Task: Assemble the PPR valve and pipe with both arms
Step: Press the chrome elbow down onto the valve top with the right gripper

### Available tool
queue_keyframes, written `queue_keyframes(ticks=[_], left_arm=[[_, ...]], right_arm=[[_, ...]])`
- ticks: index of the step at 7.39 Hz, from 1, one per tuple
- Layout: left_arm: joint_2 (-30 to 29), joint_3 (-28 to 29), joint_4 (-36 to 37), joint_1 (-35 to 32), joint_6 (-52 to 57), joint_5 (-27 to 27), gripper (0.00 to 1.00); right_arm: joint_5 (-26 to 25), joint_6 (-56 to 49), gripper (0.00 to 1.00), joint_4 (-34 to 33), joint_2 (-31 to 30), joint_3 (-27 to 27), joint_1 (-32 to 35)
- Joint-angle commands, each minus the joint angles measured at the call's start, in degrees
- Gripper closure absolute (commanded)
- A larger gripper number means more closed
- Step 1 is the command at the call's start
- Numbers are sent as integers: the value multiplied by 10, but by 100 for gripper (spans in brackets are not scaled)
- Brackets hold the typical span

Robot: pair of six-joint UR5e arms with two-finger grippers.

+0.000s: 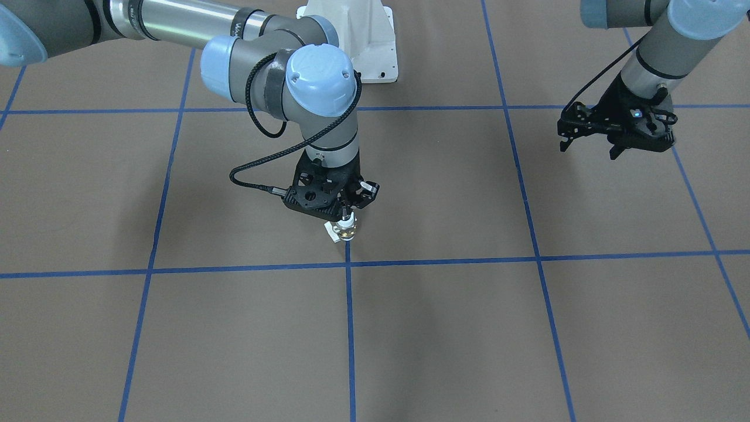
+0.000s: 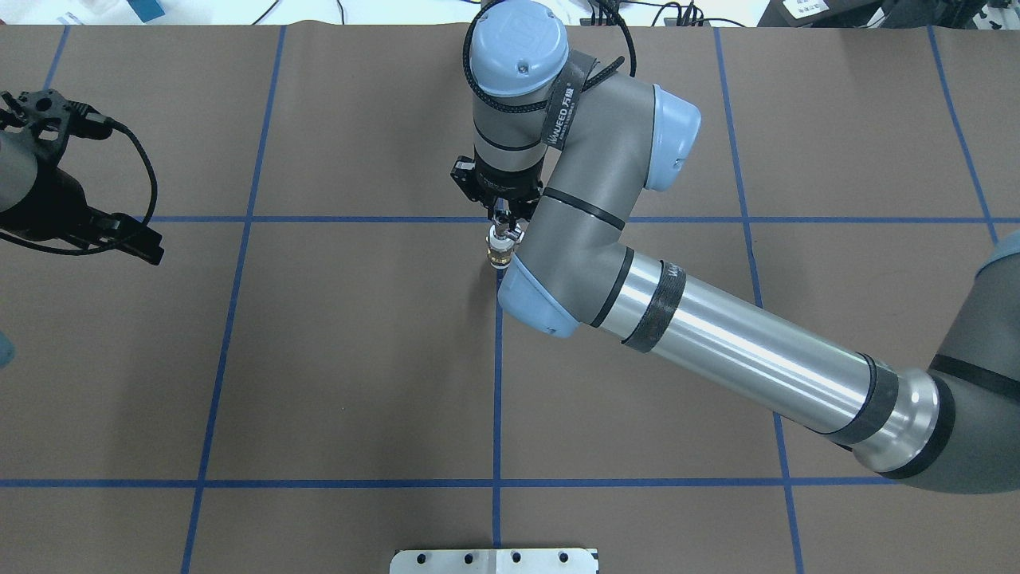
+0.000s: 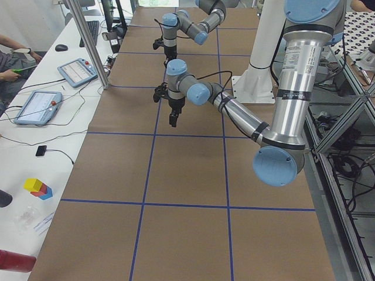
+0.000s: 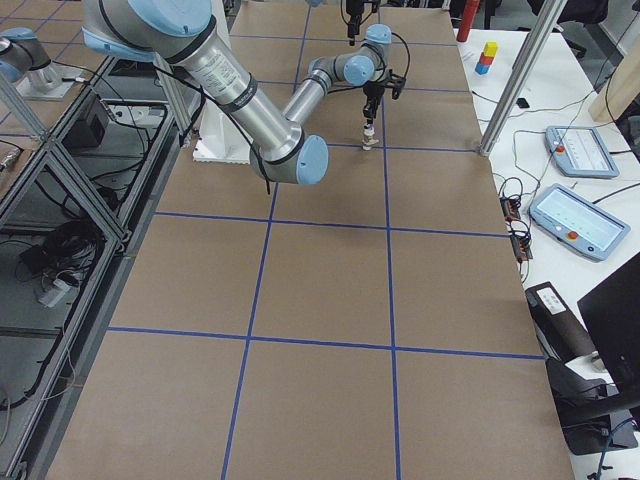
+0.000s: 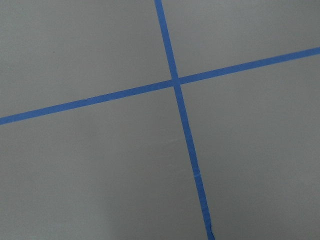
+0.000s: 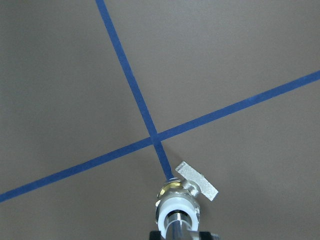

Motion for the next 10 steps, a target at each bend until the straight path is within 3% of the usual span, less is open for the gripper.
queue_keyframes(ticks=[1, 5, 6, 7, 8, 9, 10], left_arm=[[0, -1, 0, 0, 0, 0, 0], [1, -2, 0, 0, 0, -1, 0], [2, -3, 0, -1, 0, 0, 0], [2, -3, 0, -1, 0, -1, 0], [3, -4, 0, -1, 0, -1, 0], [3, -5, 0, -1, 0, -1, 0], [3, -6, 0, -1, 0, -1, 0]], right_arm=[[-2, -2, 100, 0, -3, -1, -2], [-7, -5, 100, 3, -3, -1, -8], [-7, -5, 89, 4, -2, -1, -8], [-8, -5, 64, 4, -2, -1, -7], [-10, -8, 51, 4, -2, -1, -7], [-10, -10, 43, 4, -2, -2, -7], [-10, -10, 42, 4, -2, -2, -7]])
